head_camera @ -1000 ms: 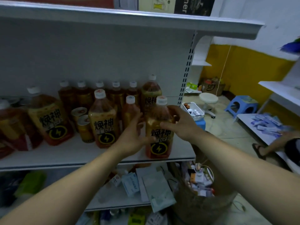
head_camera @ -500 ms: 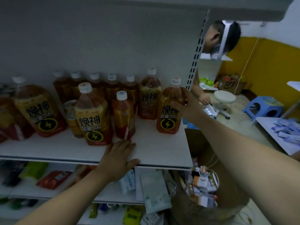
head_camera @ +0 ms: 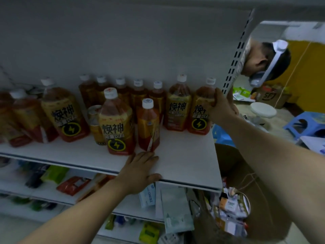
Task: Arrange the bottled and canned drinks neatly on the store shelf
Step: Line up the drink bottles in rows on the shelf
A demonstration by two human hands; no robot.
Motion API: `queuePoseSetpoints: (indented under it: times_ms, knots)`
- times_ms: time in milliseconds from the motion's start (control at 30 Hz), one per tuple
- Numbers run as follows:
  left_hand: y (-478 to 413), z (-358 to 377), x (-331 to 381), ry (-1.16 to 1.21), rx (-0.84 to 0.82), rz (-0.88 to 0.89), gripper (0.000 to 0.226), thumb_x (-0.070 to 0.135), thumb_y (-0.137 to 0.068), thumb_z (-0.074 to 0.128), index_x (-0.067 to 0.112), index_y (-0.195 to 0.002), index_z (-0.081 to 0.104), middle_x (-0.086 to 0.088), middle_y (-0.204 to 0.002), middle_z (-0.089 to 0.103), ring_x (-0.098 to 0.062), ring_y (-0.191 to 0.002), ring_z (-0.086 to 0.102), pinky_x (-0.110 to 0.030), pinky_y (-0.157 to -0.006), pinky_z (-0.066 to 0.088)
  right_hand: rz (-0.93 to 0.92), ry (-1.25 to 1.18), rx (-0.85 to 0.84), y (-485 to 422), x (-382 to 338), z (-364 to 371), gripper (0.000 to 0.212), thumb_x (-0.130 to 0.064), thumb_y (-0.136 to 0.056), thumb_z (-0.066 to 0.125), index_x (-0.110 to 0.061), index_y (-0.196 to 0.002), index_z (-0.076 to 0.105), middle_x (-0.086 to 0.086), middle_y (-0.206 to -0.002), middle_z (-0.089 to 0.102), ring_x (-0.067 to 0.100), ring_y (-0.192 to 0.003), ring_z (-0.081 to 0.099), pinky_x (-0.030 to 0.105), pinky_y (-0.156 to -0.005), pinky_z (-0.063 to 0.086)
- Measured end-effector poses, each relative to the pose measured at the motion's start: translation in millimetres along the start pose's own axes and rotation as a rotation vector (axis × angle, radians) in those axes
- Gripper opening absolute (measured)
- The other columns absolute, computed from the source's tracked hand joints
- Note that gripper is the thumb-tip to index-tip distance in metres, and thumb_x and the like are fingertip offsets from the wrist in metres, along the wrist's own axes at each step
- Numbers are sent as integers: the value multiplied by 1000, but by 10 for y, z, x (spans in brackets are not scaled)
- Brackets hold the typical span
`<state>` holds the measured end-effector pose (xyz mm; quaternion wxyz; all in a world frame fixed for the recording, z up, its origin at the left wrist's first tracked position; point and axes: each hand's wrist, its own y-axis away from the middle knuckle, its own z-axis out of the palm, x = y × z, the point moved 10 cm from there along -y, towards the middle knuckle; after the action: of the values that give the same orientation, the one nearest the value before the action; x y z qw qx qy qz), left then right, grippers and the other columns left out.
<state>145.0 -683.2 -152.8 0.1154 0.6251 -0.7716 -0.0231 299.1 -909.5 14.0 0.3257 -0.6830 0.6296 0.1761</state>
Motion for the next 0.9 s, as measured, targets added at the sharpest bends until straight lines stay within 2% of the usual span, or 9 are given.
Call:
queuePoseSetpoints:
  times_ms: [67,167,200,267,367,433,500,633,900]
  knots:
    - [64,-36,-27,16,-25,27,92,83,-77,22,28,-150,17,5,-159,10,-13,-145,7,-34,-117,3,-8,97,101,121,-76,-66,69,-34,-91,61,-16,-149,27,12,-152,26,29,-137,30,28,-99,31]
    - [285,-201,-234,74,69,36,91,74,-69,23,24,-144,38,2,-152,32,-15,-139,28,-22,-110,17,-273,43,266,414,-451,45,57,-35,-83,63,-10,-132,49,17,-134,44,33,-126,38,42,-104,34]
    - [365,-284,-347,106,126,22,91,73,-67,23,22,-139,46,1,-147,41,-17,-134,37,-21,-107,23,-339,21,234,508,-598,181,56,-40,-81,61,-10,-127,52,15,-130,49,31,-122,42,43,-101,37]
    - [478,-442,-639,164,241,-35,83,70,-69,27,20,-127,59,0,-133,55,-20,-122,49,-26,-99,36,-345,-80,-3,670,-818,640,63,-51,-81,63,-20,-134,48,4,-132,51,21,-122,46,37,-100,40]
    - [556,-559,-1056,124,293,-147,57,58,-83,48,22,-127,57,0,-131,54,-22,-120,47,-31,-96,38,-270,-139,-299,885,-1057,1245,96,-54,-74,73,-31,-150,19,-3,-145,34,15,-131,37,33,-105,33]
    - [570,-482,-1259,50,248,-199,71,69,-79,38,24,-132,50,-1,-135,49,-24,-123,44,-36,-99,35,-246,-103,-281,916,-1107,1381,99,-45,-77,74,-29,-152,11,3,-144,31,21,-130,38,29,-98,32]
    - [591,-349,-1417,3,190,-268,97,81,-67,13,23,-140,39,-2,-143,40,-25,-132,35,-45,-107,26,-233,-73,-194,857,-1098,1328,88,-37,-83,70,-27,-151,15,8,-141,35,26,-126,43,28,-92,34]
    - [584,-121,-1593,-14,125,-366,129,89,-46,-27,25,-151,11,0,-159,9,-21,-146,4,-56,-113,5,-174,-7,-126,644,-1032,1308,80,-27,-88,63,-21,-151,15,13,-144,33,33,-125,44,37,-97,39]
    - [547,-65,-1622,11,97,-351,130,90,-41,-28,28,-151,5,2,-160,1,-20,-147,-4,-56,-114,-2,-124,165,-50,494,-1060,1433,87,-26,-90,62,-18,-153,3,15,-155,11,36,-139,21,43,-111,27]
